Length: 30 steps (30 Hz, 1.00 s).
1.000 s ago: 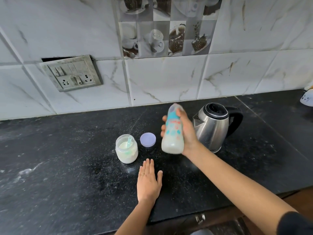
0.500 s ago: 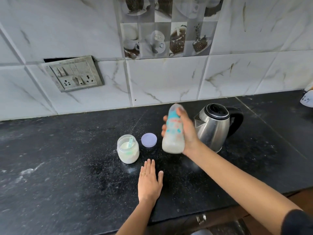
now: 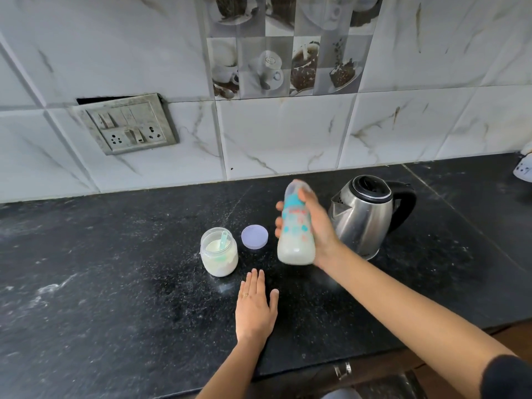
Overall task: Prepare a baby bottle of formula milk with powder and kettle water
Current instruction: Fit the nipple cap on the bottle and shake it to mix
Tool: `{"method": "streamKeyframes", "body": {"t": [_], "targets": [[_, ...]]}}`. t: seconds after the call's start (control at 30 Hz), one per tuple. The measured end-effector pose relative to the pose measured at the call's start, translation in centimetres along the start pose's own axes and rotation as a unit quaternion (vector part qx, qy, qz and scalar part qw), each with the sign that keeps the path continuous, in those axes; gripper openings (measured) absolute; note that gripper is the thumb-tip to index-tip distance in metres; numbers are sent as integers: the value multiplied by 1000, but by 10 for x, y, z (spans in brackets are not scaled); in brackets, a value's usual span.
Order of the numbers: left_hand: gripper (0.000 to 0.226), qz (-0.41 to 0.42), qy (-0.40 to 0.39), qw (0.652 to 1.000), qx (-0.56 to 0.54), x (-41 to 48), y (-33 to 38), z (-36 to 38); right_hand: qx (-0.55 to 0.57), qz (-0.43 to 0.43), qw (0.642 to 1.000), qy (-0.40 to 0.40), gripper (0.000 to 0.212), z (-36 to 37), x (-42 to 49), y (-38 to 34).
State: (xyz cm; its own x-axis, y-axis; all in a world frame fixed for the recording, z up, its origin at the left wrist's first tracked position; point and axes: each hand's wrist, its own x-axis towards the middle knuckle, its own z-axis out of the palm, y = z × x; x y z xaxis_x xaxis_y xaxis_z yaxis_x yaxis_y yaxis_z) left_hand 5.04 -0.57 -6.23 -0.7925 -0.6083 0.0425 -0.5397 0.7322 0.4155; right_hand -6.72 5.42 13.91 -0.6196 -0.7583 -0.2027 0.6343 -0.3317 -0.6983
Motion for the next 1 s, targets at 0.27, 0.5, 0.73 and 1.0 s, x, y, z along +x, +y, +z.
{"method": "streamKeyframes", "body": {"t": [0.27,0.5,0.73,1.0], "targets": [[86,-1,0,1000,4,0,1,1,-16,35,999,-20,23,-5,-7,10],[86,-1,0,1000,5,0,0,-1,79,36,996,-1,33,-1,7,0],[85,-1,1,1000,7,0,0,1,119,-8,993,-2,53,14,22,-15],[84,0,7,1000,8,0,0,1,19,22,999,-34,29,12,4,1]]}}
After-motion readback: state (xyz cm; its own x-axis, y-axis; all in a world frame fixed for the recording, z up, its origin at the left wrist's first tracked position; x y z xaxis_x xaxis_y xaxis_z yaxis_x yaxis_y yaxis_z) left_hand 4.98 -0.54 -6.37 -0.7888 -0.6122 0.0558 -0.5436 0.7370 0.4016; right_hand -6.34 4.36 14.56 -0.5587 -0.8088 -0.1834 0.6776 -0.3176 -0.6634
